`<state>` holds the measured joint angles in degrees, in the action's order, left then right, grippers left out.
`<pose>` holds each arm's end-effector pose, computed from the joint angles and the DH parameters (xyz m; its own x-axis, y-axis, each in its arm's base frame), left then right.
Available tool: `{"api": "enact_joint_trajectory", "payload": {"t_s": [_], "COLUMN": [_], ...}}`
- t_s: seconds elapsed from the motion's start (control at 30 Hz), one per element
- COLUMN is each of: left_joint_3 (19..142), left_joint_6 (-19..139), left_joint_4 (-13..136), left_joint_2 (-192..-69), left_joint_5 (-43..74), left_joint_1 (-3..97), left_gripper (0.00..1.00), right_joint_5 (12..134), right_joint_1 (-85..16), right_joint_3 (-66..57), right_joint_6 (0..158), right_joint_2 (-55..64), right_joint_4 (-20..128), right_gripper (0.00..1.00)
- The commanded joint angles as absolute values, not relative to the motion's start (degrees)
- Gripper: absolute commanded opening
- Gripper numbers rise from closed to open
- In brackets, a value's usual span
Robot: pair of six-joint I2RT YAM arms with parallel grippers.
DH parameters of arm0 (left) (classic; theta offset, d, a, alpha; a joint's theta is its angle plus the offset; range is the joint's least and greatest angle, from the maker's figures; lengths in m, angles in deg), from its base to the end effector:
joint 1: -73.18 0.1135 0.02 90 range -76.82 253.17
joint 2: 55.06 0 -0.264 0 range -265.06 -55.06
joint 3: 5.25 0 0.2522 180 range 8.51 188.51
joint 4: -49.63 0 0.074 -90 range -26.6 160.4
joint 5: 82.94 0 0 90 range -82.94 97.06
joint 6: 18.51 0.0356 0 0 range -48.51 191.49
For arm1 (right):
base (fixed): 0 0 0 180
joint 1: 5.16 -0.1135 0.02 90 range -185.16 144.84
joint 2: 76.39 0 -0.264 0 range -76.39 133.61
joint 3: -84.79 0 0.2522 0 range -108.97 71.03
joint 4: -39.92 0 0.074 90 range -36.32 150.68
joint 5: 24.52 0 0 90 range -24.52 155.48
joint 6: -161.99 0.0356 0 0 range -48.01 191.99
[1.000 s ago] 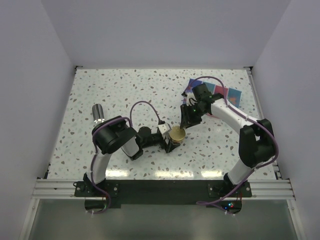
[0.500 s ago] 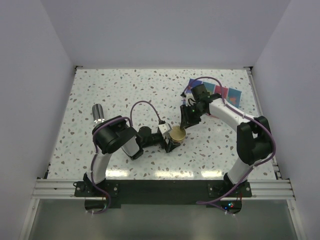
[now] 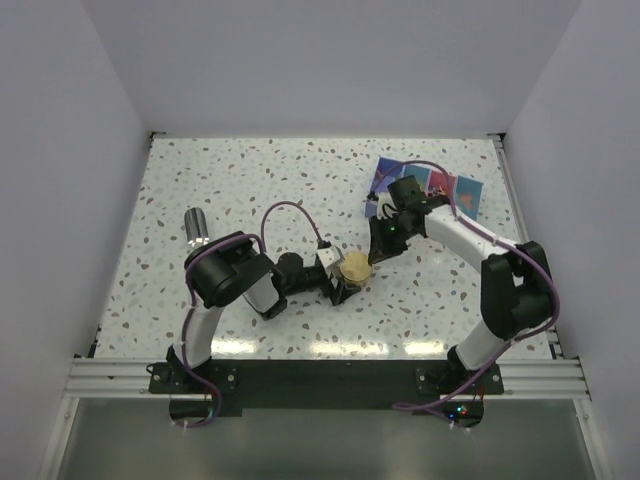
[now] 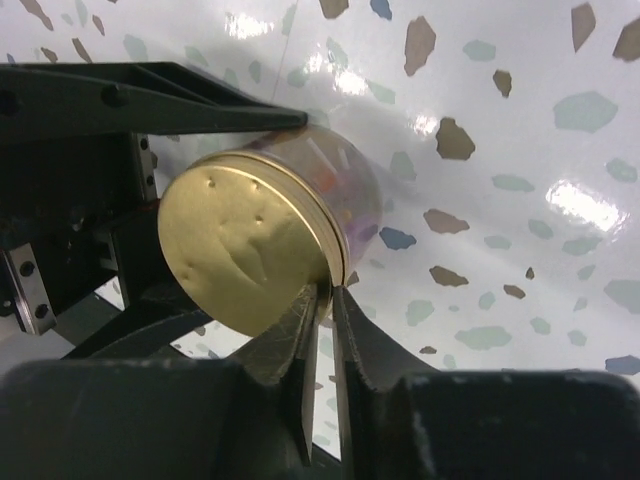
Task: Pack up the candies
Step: Screw the bottle lid onto the packing bottle.
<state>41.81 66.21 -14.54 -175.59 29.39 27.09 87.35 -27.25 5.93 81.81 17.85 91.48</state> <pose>0.2201 -0.2481 0.0818 -0.1969 0.0818 -0.9770 0.9122 0.3805 -0.1520 0.2958 0.1344 0.2114 -0.9226 -0.2036 -0.3275 -0.3317 0.8523 0.4045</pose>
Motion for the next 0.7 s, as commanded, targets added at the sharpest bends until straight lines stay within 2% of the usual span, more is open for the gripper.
{"api": "enact_joint_trajectory", "payload": {"t_s": [0.0,0.13,0.27,0.3,0.47,0.67], "left_joint_3": [42.52,42.61,42.44,42.35,42.0,41.65], "left_joint_6": [66.13,66.22,66.13,66.04,65.95,65.86], "left_joint_4": [-19.14,-18.96,-19.05,-19.13,-19.31,-19.4], "left_joint_2": [-176.26,-176.26,-176.17,-176.09,-176.08,-175.82], "left_joint_5": [28.25,28.25,28.33,28.51,29.21,29.21], "left_joint_1": [27.38,27.47,27.39,27.38,27.47,27.47], "left_gripper": [0.84,0.84,0.84,0.84,0.84,0.84], "right_joint_5": [85.87,86.22,87.45,85.97,86.12,93.16], "right_joint_1": [-27.49,-28.97,-29.16,-28.89,-27.4,-27.31], "right_joint_3": [8.97,12.92,12.41,11.62,3.8,-6.31], "right_joint_6": [84.63,88.86,90.36,89.83,83.44,76.75], "right_joint_2": [13.36,9.23,6.41,6.32,10.78,20.89], "right_joint_4": [91.57,90.86,92.61,93.23,94.64,95.87], "right_gripper": [0.11,0.07,0.1,0.12,0.44,0.48]}}
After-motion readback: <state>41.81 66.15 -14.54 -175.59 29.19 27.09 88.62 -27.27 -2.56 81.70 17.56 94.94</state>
